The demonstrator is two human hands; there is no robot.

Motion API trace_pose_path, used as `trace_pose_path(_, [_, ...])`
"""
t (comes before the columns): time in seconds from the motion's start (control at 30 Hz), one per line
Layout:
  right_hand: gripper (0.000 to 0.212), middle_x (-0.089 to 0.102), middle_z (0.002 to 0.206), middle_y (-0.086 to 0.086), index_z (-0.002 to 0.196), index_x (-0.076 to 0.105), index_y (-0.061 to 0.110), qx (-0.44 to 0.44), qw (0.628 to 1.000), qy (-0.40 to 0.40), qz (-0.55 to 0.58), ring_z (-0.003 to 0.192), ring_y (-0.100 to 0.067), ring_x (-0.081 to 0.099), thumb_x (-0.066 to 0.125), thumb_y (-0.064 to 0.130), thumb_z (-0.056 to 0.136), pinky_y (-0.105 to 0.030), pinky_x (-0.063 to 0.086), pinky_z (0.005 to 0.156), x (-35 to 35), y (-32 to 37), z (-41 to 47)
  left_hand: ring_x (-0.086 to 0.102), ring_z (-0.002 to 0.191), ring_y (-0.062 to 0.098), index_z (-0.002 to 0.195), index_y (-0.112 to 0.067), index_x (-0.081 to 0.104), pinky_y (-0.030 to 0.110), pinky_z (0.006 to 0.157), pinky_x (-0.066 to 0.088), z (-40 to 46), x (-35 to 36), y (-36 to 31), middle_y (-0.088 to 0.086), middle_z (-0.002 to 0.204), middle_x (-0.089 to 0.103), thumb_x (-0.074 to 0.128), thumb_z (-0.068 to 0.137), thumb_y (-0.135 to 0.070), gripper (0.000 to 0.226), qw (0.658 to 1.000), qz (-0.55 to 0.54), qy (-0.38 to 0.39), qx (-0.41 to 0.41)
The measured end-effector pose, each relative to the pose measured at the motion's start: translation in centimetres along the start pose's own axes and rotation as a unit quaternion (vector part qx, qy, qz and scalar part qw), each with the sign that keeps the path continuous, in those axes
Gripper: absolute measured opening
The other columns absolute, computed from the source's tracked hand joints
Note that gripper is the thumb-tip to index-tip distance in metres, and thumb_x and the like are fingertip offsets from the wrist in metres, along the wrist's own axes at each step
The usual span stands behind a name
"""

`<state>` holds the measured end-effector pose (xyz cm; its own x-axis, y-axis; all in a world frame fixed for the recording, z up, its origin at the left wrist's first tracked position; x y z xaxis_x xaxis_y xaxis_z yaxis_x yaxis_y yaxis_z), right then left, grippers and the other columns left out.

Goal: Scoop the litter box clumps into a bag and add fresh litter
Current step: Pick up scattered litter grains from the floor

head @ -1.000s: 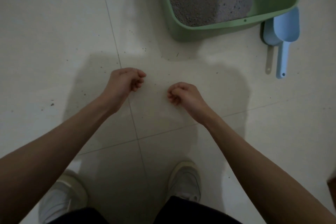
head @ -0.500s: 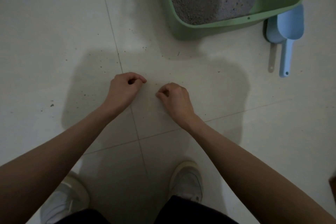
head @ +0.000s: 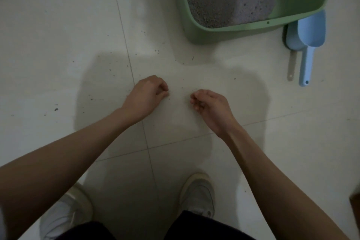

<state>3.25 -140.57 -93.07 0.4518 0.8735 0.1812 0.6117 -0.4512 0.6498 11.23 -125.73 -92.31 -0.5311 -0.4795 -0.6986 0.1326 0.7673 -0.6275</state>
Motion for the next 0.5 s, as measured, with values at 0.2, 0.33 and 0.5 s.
trace_pose_path(0.2, [0.027,0.057,0.064,-0.006,0.074,0.059,0.005,-0.012,0.991,-0.053,-0.120,0.056,-0.013,0.050,0.039,-0.006,0.089,-0.017,0.039,0.049,-0.7,0.9,0.7,0.046,0.077,0.014,0.092,-0.007,0.065,0.022,0.073,0.032,0.9,0.2,-0.7,-0.001,0.084,0.049,0.061,0.087,-0.018,0.012,1.000,0.021,-0.001,0.017])
trace_pose_path(0.33, [0.017,0.063,0.081,0.000,0.086,0.067,0.013,-0.078,0.926,-0.123,-0.348,0.076,-0.013,0.055,0.051,0.011,0.090,-0.025,0.046,0.076,-1.0,2.1,1.3,0.054,0.085,0.023,0.092,-0.006,0.064,0.023,0.075,0.035,1.1,0.7,-0.9,0.004,0.088,0.051,0.056,0.090,-0.016,0.013,0.999,0.026,0.027,0.016])
trace_pose_path(0.5, [0.027,0.067,0.108,-0.005,0.103,0.068,0.007,-0.096,0.885,-0.169,-0.423,0.101,-0.018,0.057,0.043,0.008,0.091,-0.023,0.041,0.088,-1.3,3.1,1.1,0.052,0.066,0.008,0.077,-0.010,0.065,0.013,0.058,0.039,0.4,-0.7,2.0,-0.001,0.076,0.062,0.063,0.085,-0.014,0.009,0.925,-0.341,-0.004,-0.170])
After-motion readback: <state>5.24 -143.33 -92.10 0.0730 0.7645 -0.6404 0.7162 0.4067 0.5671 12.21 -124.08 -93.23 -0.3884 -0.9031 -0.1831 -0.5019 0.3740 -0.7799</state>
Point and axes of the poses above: each hand's wrist, its own z-axis towards the middle knuckle, its own x-axis out of the palm, y = z × x, the point moved 8 cm from there along z, towards the middle knuckle
